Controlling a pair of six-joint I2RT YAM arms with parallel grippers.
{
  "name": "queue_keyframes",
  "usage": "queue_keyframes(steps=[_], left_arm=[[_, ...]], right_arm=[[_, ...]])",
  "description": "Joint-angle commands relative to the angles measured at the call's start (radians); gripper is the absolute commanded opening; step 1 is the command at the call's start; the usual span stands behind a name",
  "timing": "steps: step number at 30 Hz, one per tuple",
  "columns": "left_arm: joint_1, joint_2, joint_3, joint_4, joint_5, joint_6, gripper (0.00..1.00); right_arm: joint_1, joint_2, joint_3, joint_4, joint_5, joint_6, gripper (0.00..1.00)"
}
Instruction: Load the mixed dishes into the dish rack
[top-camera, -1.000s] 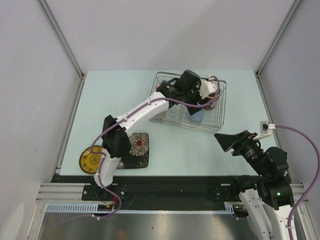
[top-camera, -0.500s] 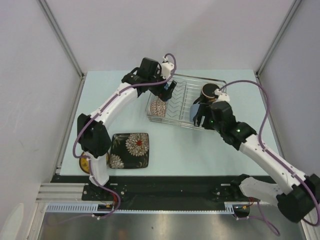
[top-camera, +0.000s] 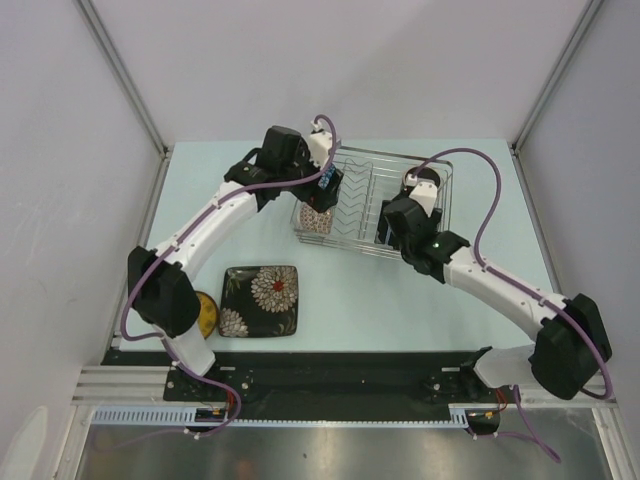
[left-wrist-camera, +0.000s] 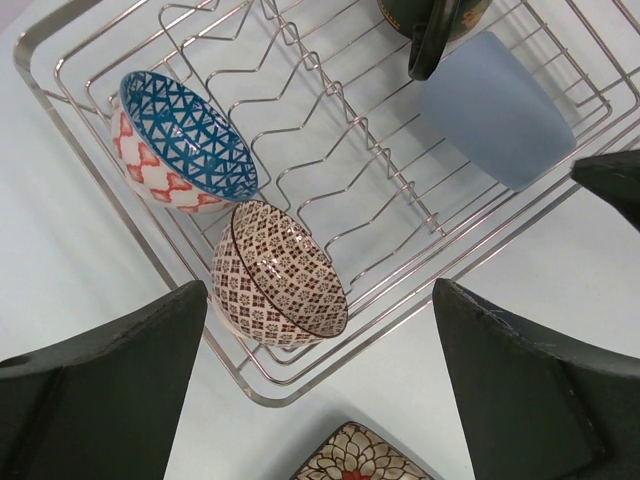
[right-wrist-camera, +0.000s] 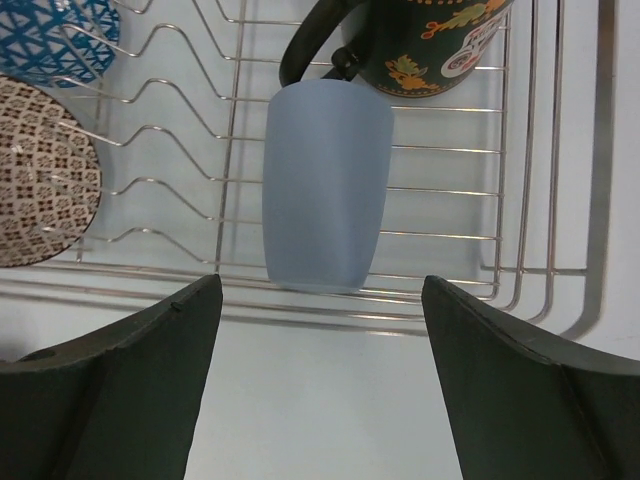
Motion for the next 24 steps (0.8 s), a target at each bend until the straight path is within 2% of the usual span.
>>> queue_keyframes(steps=[1,18,24], left_arm=[[0.006,-0.069,-0.028,0.042,0.031,-0.026,1.0],[0.008,-0.094,-0.051,0.062,0.066,-0.055,1.0],[0.006,-0.097,-0.058,0.075,0.072,-0.062,1.0]], right_arm=[[-0.052,0.068,0.042,0.07,0.005,0.05,0.86],[-0.118,0.195,0.054,0.096,-0.236,0.054,0.88],[-0.138,0.223,0.065,0.088,-0.272,0.048,0.88]])
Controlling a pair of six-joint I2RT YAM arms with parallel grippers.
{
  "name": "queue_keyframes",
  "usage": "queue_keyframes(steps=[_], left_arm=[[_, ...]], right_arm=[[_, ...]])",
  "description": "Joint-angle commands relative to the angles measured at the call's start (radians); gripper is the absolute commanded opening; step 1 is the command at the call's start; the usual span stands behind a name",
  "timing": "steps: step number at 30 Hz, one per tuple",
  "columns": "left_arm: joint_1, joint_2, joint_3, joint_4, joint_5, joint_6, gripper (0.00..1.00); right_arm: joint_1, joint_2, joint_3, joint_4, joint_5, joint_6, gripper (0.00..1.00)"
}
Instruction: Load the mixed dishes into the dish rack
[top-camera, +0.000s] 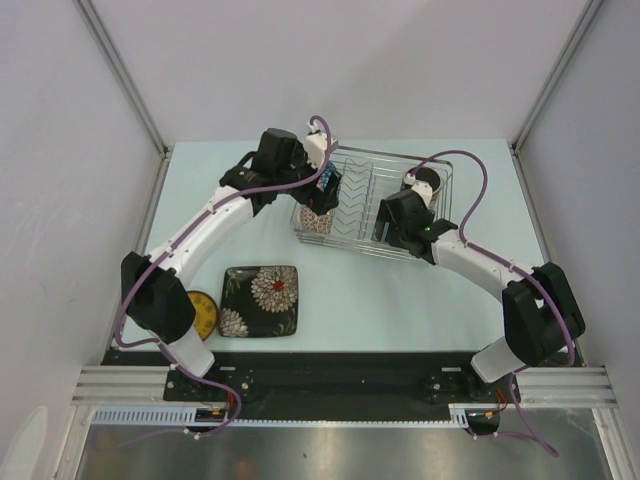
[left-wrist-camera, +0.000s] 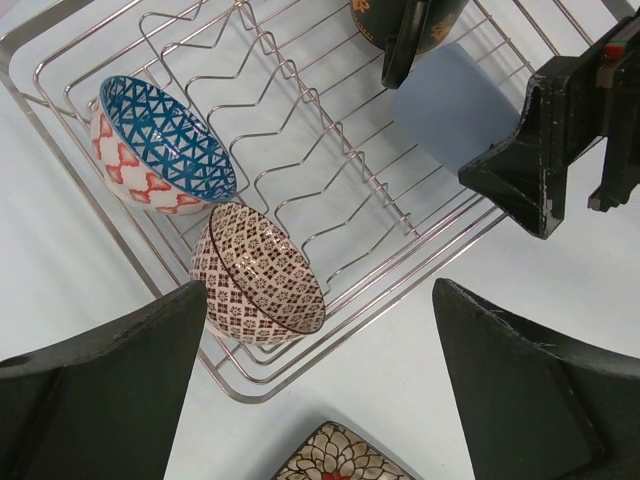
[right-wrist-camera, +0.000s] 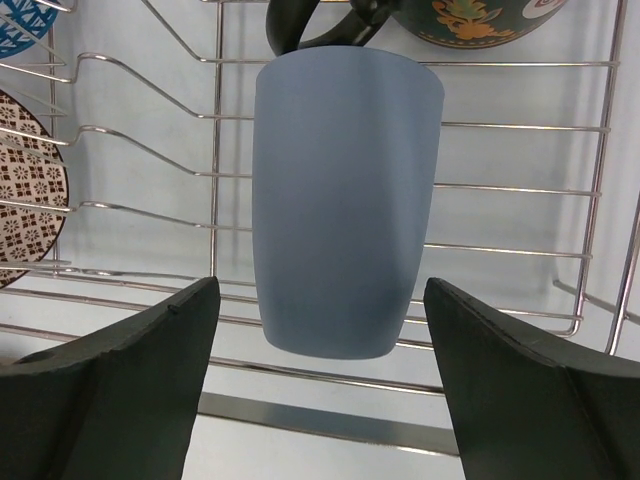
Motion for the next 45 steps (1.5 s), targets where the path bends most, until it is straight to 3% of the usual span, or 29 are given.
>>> queue_keyframes(steps=[1,12,15,19,25,31,38,41,45], left_arm=[[0.006,-0.051,-0.004,0.044,0.034,-0.027,1.0],[0.004,-0.058,-0.007,0.055,0.042,-0.035,1.0],[0.004,-0.06,-0.013,0.059,0.041,-0.035,1.0],[0.006,-0.063,-0.019,0.064,0.039,-0.035,1.0],[0.006,-0.071,-0.029,0.073,0.041,-0.043,1.0],[0.006,-0.089,-0.052,0.085,0.05,-0.05,1.0],[0.006,-0.127,-0.079,0.094,0.042,-0.049,1.0],[0.006,-0.146,-0.091,0.096,0.037,-0.046,1.0],[0.006,-0.167,-0.108,0.102,0.036,-0.049,1.0]], right_arm=[[-0.015,0.025,0.042,0.018,-0.043,0.006,0.88],[-0.032,0.084,0.051,0.037,-0.063,-0.009,0.86],[-0.038,0.078,0.053,0.038,-0.065,-0.011,0.79],[-0.046,0.052,0.053,0.026,-0.069,-0.018,0.63],[-0.082,-0.036,0.059,-0.04,-0.124,-0.001,0.52],[-0.185,-0.166,0.131,-0.192,-0.322,0.043,0.43],[-0.334,-0.209,0.154,-0.29,-0.746,0.133,0.31],[-0.423,-0.214,0.154,-0.33,-0.932,0.193,0.19],[-0.495,-0.226,0.154,-0.387,-1.043,0.247,0.0]])
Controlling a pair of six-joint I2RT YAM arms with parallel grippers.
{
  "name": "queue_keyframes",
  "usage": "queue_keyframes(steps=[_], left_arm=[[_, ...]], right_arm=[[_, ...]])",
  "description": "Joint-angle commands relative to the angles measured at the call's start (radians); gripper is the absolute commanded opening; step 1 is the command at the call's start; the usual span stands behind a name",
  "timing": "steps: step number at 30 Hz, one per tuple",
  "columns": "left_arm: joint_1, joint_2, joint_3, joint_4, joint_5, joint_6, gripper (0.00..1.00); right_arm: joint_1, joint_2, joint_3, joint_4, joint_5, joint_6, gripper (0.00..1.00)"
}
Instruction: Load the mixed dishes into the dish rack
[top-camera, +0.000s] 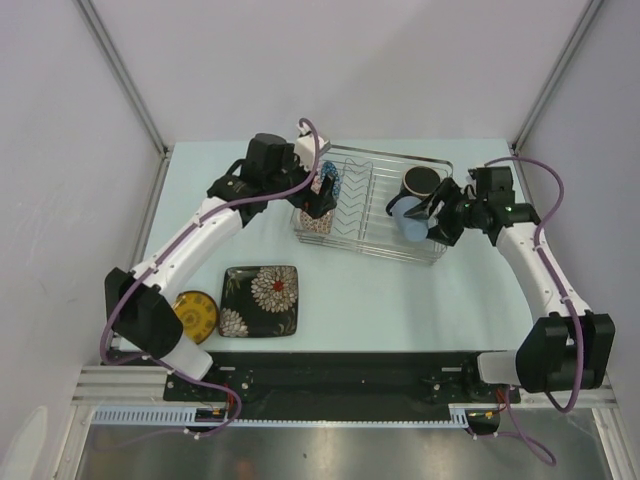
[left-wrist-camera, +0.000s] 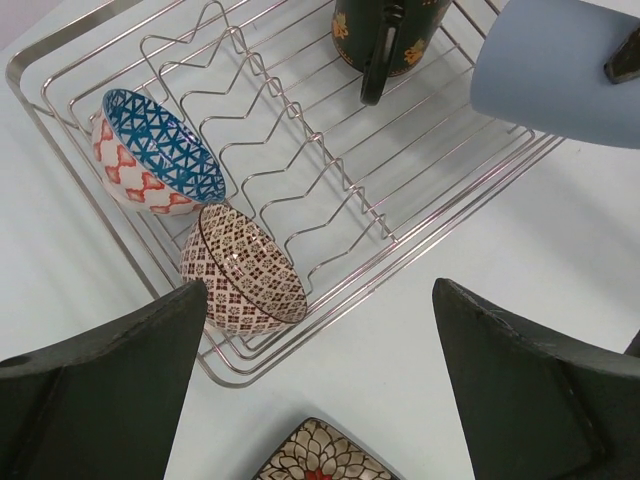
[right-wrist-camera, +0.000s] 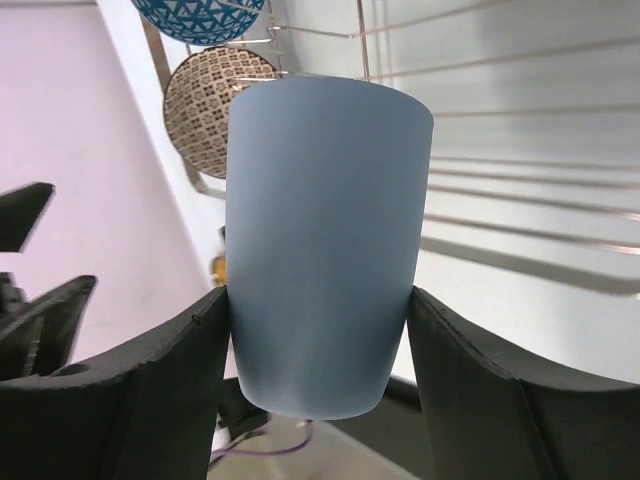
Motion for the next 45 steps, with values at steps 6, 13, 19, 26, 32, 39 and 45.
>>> queue_keyframes(steps=[6,13,19,26,32,39,45], left_arm=[[0.004,-0.093,-0.03,0.044,0.021,-0.017,1.0],[0.004,-0.115,-0.032,0.031,0.02,-0.009,1.0],[0.001,-0.127,-0.032,0.021,0.018,-0.002,1.0],[-0.009,-0.129,-0.033,0.012,0.014,0.003,1.0],[-0.013,-0.144,-0.047,0.007,0.0,0.017,1.0],[-0.014,-0.146,-0.063,0.01,0.0,0.021,1.0],[-0.013,-0.147,-0.052,0.007,0.001,0.023,1.0]], right_arm=[[-0.084,-0.065,0.026,-0.15,-0.195,0.171,0.0],[-0.153,-0.035,0.026,-0.173,-0.18,0.338,0.0],[-0.151,-0.111,0.025,-0.158,0.058,0.538,0.0],[-0.134,0.031,0.022,-0.178,0.079,0.593,0.0],[-0.039,0.085,0.006,-0.015,0.128,0.765,0.0],[-0.021,0.137,-0.003,-0.009,0.15,0.885,0.0],[-0.001,0.218,-0.034,-0.006,0.075,0.917,0.01]])
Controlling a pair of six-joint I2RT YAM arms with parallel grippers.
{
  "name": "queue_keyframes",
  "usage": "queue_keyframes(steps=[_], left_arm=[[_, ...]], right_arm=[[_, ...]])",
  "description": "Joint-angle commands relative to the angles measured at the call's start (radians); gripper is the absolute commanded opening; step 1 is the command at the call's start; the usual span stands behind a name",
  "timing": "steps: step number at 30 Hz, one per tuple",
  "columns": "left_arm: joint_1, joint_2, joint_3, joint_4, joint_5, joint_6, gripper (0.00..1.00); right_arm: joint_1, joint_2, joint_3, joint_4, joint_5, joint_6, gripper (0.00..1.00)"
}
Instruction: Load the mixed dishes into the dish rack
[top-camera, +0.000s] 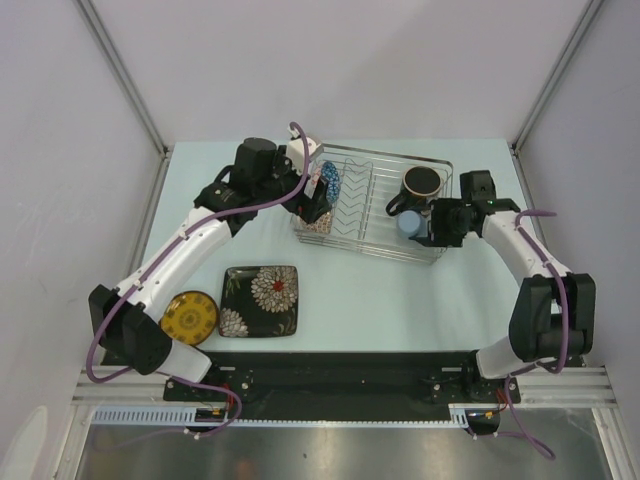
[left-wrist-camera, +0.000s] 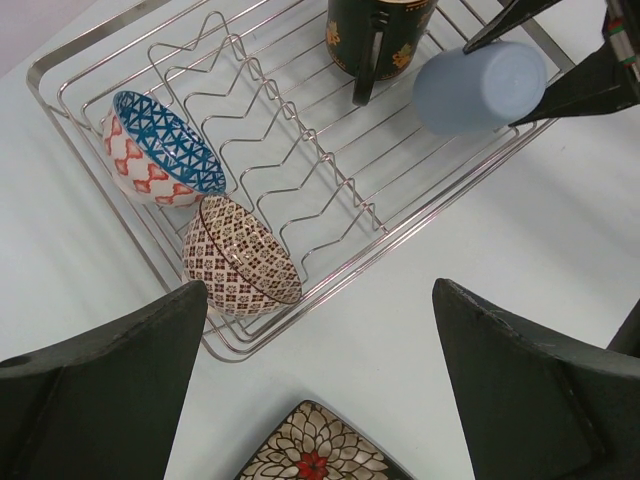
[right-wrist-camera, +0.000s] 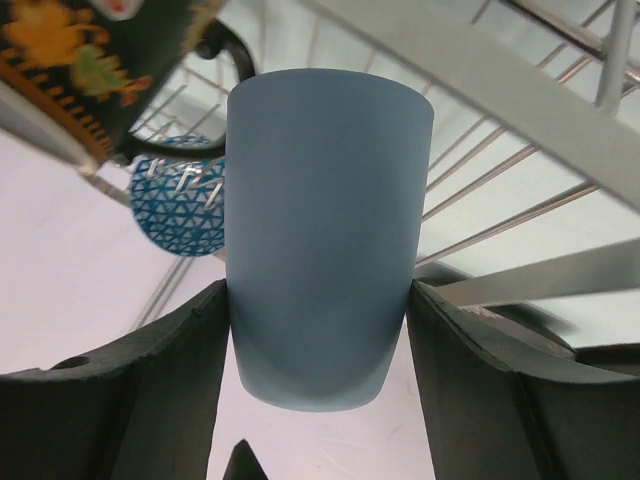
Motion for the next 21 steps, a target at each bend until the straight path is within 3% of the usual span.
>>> queue_keyframes(steps=[1,6,7,8,10,13,16,21], left_arm=[[-0.006,-0.04,0.009,0.013,0.004,0.017,1.0],[-0.006,-0.045,0.009,0.009,0.001,0.02,1.0],[-0.005,-0.045,0.009,0.009,0.001,0.019,1.0],[-0.005,-0.045,0.009,0.007,-0.001,0.02,1.0],[-0.006,-0.047,0.01,0.009,0.002,0.019,1.0],[-0.005,-0.043,0.017,0.007,0.004,0.019,1.0],[-0.005,-0.043,0.018,0.004,0.004,0.02,1.0],[-0.006,-0.047,0.014,0.001,0.007,0.022,1.0]], right_arm=[[0.017,0.063,-0.021,0.017,-0.059,0.054,0.01],[-0.002,0.076,-0.029,-0.02,-0.044,0.052,0.0],[-0.006,0.071,-0.034,-0.017,-0.043,0.053,0.05],[-0.011,0.071,-0.035,-0.003,-0.04,0.055,0.18],[-0.025,0.068,-0.037,0.005,-0.044,0.053,0.22],[-0.037,0.072,-0.04,0.014,-0.043,0.044,0.38],[-0.04,0.083,-0.045,0.008,-0.056,0.037,0.69],[-0.042,0.097,-0.046,0.002,-0.07,0.014,0.78]])
